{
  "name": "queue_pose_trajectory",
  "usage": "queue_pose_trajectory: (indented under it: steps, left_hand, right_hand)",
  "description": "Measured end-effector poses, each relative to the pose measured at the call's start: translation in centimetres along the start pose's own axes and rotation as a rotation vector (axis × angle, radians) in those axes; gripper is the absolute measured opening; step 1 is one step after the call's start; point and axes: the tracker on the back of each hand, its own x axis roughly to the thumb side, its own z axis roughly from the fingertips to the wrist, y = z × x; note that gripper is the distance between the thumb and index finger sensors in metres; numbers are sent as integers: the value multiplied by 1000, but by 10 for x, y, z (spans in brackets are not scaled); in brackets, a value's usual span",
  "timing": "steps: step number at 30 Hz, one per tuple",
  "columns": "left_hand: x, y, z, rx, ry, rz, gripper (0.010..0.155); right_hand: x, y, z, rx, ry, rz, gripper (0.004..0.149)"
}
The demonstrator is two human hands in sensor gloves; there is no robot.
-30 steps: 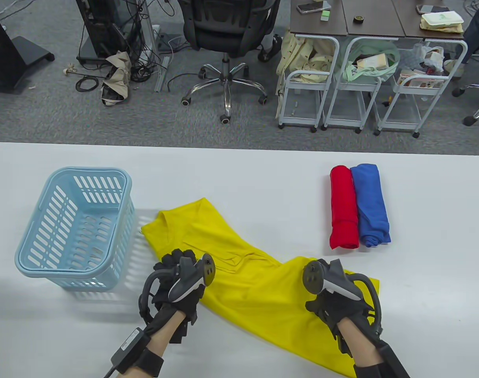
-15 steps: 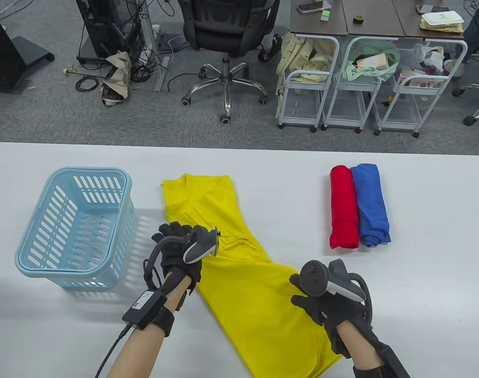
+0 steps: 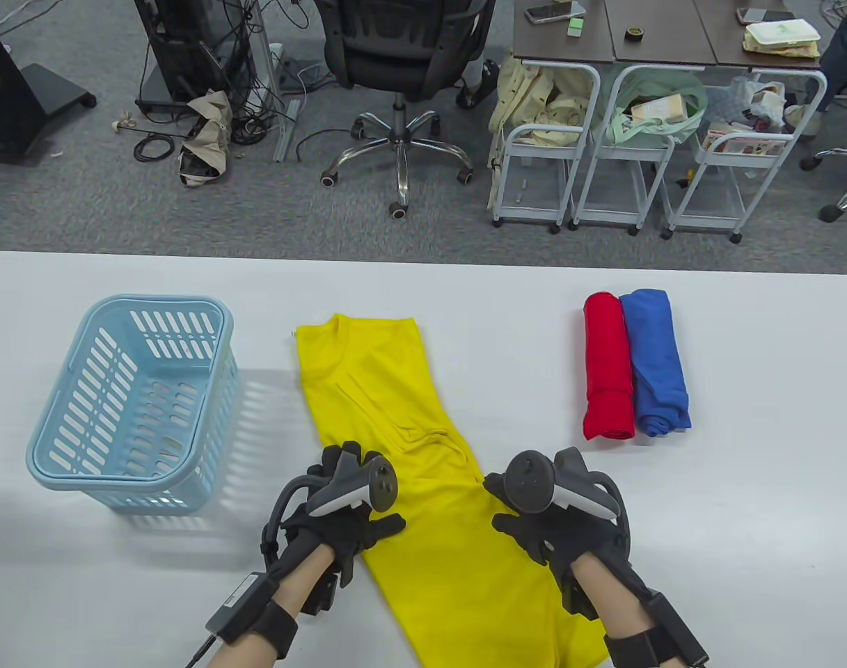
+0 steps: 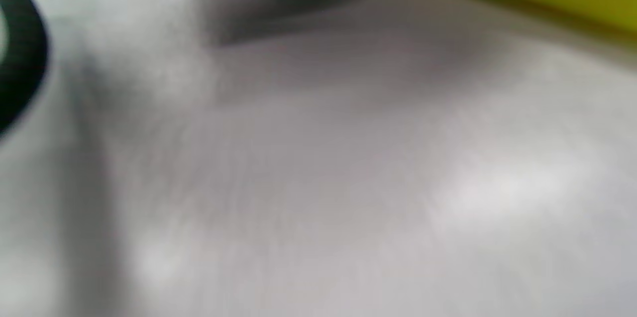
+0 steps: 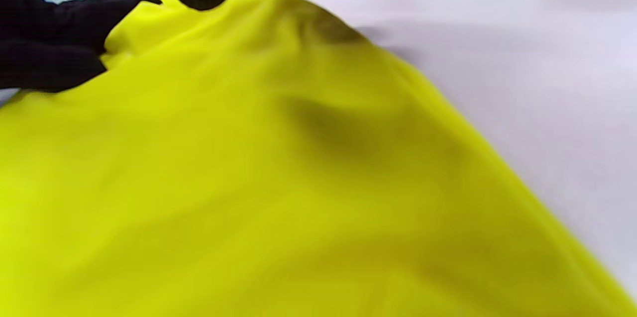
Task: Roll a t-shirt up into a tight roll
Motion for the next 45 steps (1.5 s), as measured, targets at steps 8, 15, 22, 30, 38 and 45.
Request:
queue_pose_trajectory:
  steps: [8,15,22,30,38,45]
  left_hand:
    - [-2,-4,8,1,-83,-21,96]
    - [-12,-3,6,-11,-80,-6,97]
    - [-32,-1,5,-4,-11,21,96]
    - [-33,-1,4,6,-37,26,96]
    - [-33,-2,4,0,-50,39,96]
    - [-34,-3,4,-2,-51,49,96]
  right_hand:
    - [44,-24,-59,25,-38,106,57]
    - [62,-27,-116,61,-10,145,48]
    - [57,-18,-121,27,19,142,62]
    - [54,-21,-118,38,8,100,39]
    - [39,-24,-116,74,-19,-83,39]
    - [29,-31,-108,-2,79,-17,39]
